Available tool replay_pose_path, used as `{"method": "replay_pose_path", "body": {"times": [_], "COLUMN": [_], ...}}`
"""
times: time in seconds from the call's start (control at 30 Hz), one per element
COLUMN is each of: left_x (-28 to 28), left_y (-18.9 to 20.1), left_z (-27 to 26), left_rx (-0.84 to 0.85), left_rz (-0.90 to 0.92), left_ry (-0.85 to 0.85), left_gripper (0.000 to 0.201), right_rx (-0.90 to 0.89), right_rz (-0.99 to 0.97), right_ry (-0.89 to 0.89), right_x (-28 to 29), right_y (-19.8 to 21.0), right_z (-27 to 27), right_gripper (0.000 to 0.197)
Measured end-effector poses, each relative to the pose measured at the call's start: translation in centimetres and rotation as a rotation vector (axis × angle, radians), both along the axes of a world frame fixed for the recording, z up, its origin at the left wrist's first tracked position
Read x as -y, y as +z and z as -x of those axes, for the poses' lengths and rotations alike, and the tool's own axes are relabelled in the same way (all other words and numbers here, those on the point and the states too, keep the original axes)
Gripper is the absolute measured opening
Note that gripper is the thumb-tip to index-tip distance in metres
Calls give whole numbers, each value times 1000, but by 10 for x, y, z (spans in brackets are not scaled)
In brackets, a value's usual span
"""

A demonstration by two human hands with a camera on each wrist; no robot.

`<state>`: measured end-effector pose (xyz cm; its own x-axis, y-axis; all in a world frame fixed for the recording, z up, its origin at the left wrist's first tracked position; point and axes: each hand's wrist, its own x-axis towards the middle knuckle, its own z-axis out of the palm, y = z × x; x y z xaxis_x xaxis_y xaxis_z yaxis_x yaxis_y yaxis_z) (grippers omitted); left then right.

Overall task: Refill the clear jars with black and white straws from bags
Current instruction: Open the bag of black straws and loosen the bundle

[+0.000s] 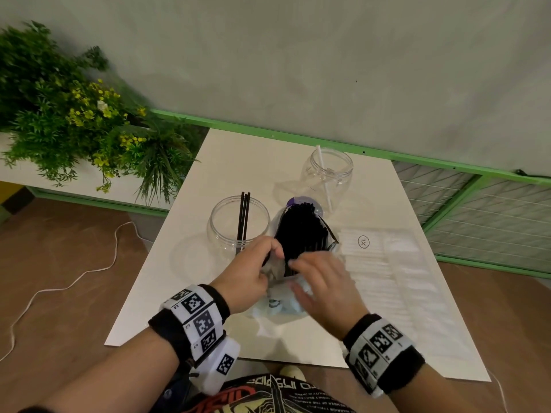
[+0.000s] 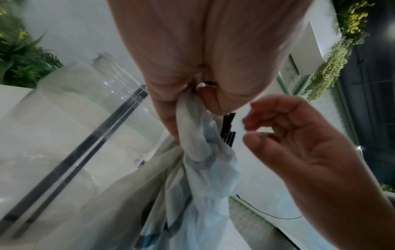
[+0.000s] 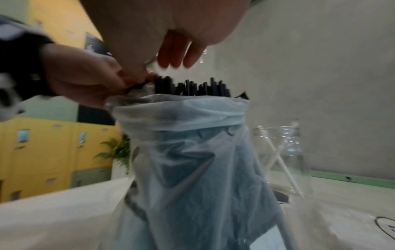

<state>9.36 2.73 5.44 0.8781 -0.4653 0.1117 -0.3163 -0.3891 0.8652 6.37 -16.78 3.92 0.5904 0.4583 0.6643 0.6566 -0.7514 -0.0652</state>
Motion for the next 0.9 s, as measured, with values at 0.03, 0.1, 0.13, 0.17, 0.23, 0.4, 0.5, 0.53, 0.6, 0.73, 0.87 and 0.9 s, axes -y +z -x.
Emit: {"method": "replay_pose_path", "body": {"times": [0.03, 0.1, 0.13, 0.17, 0.23, 0.4, 0.5, 0.53, 0.6, 0.73, 0.87, 0.9], "left_x": [1, 2, 2, 3, 4, 3, 2, 2, 0, -1, 0, 0], "left_y": [1, 3, 3, 3, 4, 1, 5, 7, 8, 7, 8, 8], "left_z": [0, 0, 0, 1, 3, 4, 4, 4, 4, 5, 6, 5], "left_rx": [-2, -9, -16, -20, -31, -44, -33, -34, -49, -68, -94, -115], "left_rz": [8, 28, 35, 42, 59, 75, 96, 110, 147, 94, 108, 103], "left_ry": [-6, -10, -8, -4, 7, 147, 217, 244, 291, 373, 388, 378], "left_gripper": [58, 55, 53, 52, 50, 45, 32, 26, 17, 25, 23, 26], "right_rx": [-58, -196, -254, -283, -272, -319, -365, -385, -435, -545, -625, -651], "right_rz": [92, 276, 349, 404, 452, 451, 381, 335, 225, 11, -174, -225], "right_ry": [60, 7, -52, -99, -148, -210, -207, -225, -278, -290, -230, -234], "right_x": [-3, -4, -4, -5, -8, 2, 14, 18, 25, 37, 37, 36], "right_y": [-4, -13, -17, -22, -29, -30, -25, -23, -20, -15, -14, -13], "right_z": [2, 4, 3, 2, -1, -4, -3, -2, 1, 9, 14, 14], "right_gripper": [38, 47, 53, 53, 43, 31, 22, 21, 34, 50, 58, 60]}}
